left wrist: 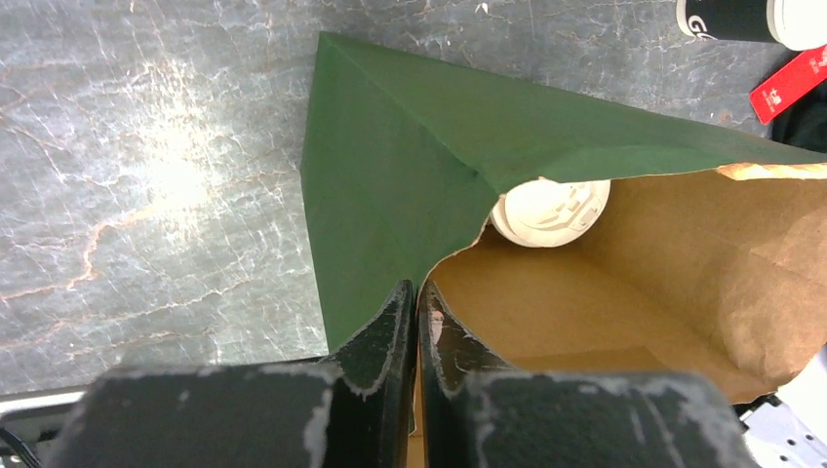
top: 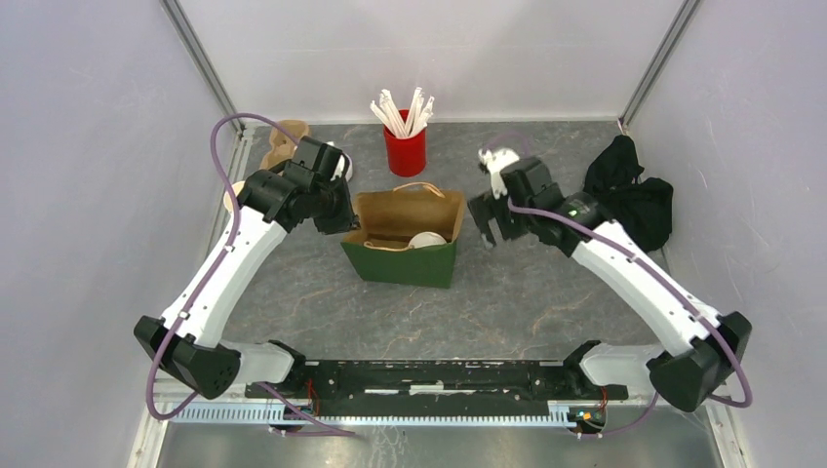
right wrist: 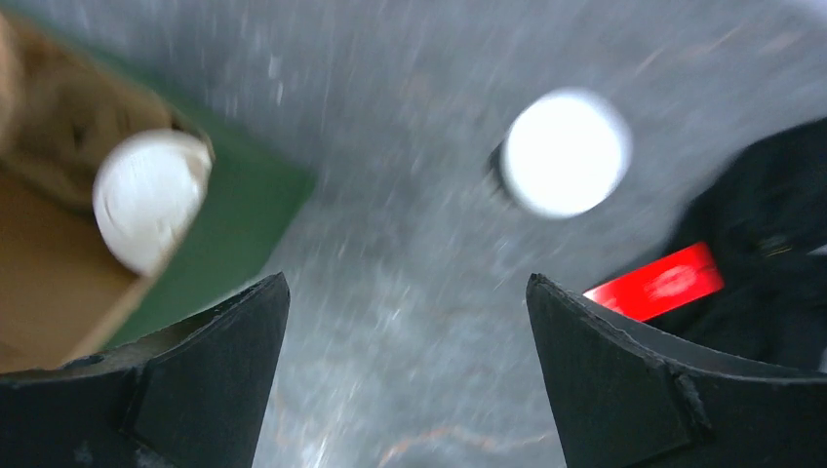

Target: Pack the takeout coffee

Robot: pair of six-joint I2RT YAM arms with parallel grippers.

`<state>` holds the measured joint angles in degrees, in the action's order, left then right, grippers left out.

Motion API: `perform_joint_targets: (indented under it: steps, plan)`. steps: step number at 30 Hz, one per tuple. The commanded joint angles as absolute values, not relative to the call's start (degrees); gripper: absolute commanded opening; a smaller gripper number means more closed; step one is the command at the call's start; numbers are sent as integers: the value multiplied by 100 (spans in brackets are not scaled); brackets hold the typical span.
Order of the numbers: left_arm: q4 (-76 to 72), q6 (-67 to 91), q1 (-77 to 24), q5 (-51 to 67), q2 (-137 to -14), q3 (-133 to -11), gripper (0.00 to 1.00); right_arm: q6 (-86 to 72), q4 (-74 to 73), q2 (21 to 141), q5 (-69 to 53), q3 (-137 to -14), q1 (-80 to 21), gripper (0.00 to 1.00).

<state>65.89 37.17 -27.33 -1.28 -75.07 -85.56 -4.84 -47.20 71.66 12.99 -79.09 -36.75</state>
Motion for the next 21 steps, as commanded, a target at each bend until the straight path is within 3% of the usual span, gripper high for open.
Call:
perform_joint_targets:
  steps: [1,8,11,16,21]
  plan:
    - [6598,4390,-2654,39,-7372,-8413,11,-1308,-4935,7177,-415,-6669,-3385,98]
    - [6538,5137,-2622,309,-7268,-8272,11,-2606,-2872,7494,-2325,-5138,-3390,98]
    - [6546,5384,-2610,303,-7176,-8155,11,-3459,-2511,7598,-2207,-4794,-3388,98]
    - [6445,5751,-2607,263,-6895,-7887,11,-5336,-665,7262,-2006,-3861,-3656,98]
    - [6117,5852,-2606,376,-6413,-7469,12,-4891,-759,7835,-657,-4621,-3791,98]
